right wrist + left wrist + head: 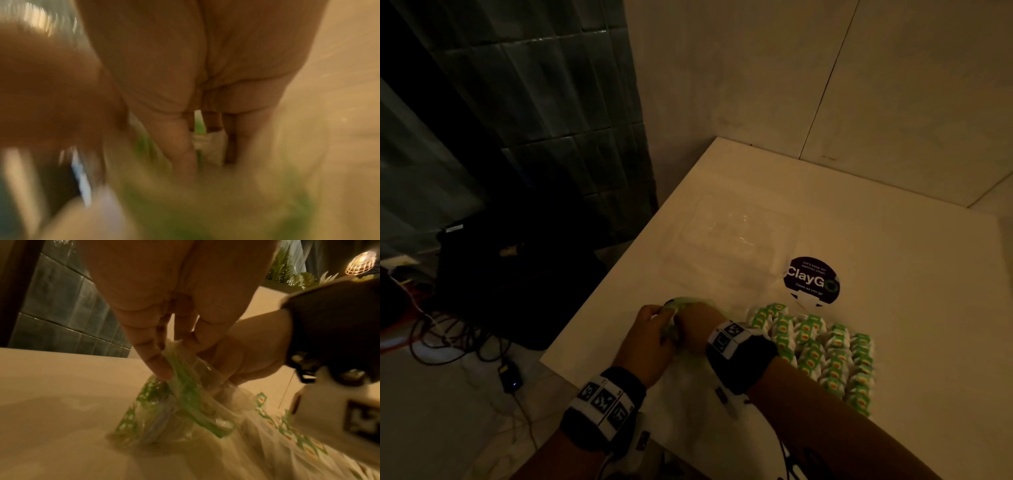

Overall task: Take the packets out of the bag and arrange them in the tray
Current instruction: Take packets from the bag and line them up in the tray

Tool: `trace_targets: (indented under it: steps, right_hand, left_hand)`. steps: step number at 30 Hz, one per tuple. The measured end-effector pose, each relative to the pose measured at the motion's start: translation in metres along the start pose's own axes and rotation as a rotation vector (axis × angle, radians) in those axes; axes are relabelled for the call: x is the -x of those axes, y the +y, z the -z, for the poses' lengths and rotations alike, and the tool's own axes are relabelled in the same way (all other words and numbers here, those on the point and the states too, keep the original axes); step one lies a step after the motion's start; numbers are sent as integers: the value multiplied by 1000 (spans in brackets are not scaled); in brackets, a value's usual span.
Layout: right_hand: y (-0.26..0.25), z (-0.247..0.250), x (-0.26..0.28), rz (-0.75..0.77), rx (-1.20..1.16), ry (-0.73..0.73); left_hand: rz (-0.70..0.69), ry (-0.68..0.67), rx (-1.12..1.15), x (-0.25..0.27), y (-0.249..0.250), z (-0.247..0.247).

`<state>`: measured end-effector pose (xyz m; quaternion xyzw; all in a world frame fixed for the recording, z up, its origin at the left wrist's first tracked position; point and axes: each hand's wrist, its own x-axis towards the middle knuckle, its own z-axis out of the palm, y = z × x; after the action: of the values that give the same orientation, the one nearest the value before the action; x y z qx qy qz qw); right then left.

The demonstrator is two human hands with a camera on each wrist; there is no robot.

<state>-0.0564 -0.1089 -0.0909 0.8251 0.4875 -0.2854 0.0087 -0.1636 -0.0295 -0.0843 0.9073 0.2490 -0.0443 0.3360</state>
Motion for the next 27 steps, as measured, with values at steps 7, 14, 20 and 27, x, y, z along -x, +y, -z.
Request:
trace_targets:
  steps: [7, 14, 20, 27]
  right_hand:
    - [28, 23, 64, -49, -701, 271]
    - [42, 15, 114, -42, -1677, 217]
    - [51, -2, 141, -41, -1623, 303]
    - [79, -22, 173, -191, -1497, 397]
  left_hand:
    - [-30, -26, -13, 7, 1, 0]
    - [-155, 120, 335, 31, 39, 3]
    - [-141, 20, 680, 38, 81, -7]
    - [85, -107, 848, 45, 90, -23]
